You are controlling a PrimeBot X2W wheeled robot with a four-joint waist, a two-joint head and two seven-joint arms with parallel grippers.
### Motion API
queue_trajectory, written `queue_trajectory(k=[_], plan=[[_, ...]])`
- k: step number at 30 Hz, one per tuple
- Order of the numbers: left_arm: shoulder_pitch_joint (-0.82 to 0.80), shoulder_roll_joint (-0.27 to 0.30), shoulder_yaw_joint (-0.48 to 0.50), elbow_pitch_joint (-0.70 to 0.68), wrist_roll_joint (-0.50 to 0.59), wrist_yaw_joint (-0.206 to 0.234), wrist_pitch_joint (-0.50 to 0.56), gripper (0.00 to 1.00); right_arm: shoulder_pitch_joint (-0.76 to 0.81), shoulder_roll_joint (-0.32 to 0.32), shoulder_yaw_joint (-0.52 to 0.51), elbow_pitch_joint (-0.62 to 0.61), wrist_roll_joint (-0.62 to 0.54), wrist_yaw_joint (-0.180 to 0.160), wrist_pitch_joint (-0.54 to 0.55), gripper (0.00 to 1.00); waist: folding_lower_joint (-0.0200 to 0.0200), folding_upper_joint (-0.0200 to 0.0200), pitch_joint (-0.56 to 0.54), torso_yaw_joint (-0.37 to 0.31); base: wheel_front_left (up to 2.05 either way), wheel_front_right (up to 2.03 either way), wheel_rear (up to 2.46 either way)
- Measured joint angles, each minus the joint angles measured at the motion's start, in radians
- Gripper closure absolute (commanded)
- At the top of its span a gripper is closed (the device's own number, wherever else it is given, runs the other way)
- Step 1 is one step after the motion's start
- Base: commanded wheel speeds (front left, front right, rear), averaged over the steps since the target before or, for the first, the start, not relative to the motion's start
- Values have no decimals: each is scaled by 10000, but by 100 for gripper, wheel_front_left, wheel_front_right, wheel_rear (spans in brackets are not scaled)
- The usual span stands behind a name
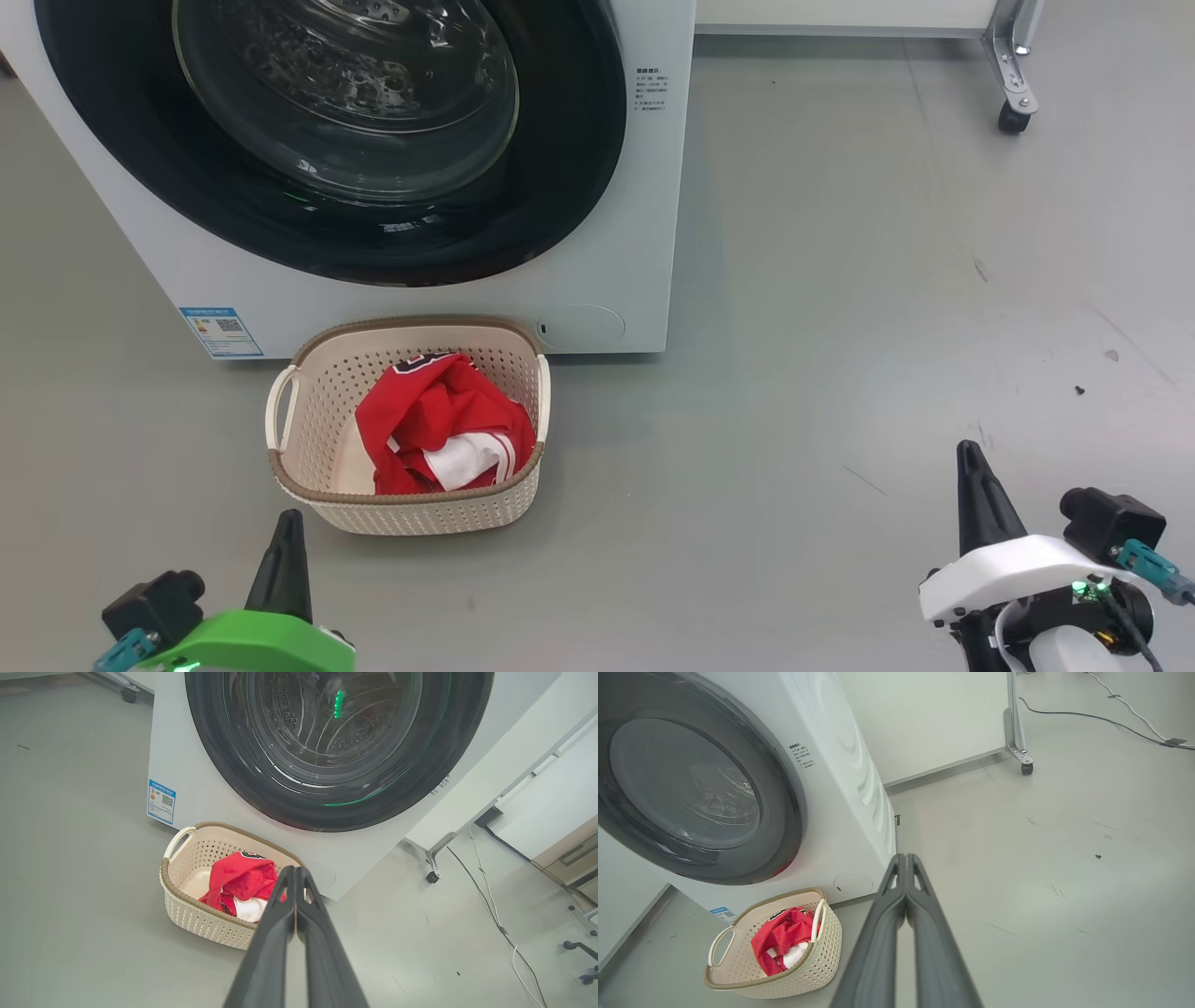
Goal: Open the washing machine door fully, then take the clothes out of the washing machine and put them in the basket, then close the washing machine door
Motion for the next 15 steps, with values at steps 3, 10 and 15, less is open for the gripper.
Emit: queue_trajectory(k=[3, 10, 15], plan=[[0, 0, 54, -29, -238, 0, 100, 100, -3, 17, -117, 0, 387, 6, 90, 100, 0, 0, -13, -2, 0, 0, 0], [-3, 0, 203, -102, -988, 0, 355, 100, -17, 59, -341, 2, 1185, 86, 337, 100, 0, 0, -44, -7, 0, 0, 0], [-6, 0, 314, -163, -1501, 0, 541, 100, -24, 86, -502, 2, 1793, 94, 554, 100, 0, 0, -65, -11, 0, 0, 0]])
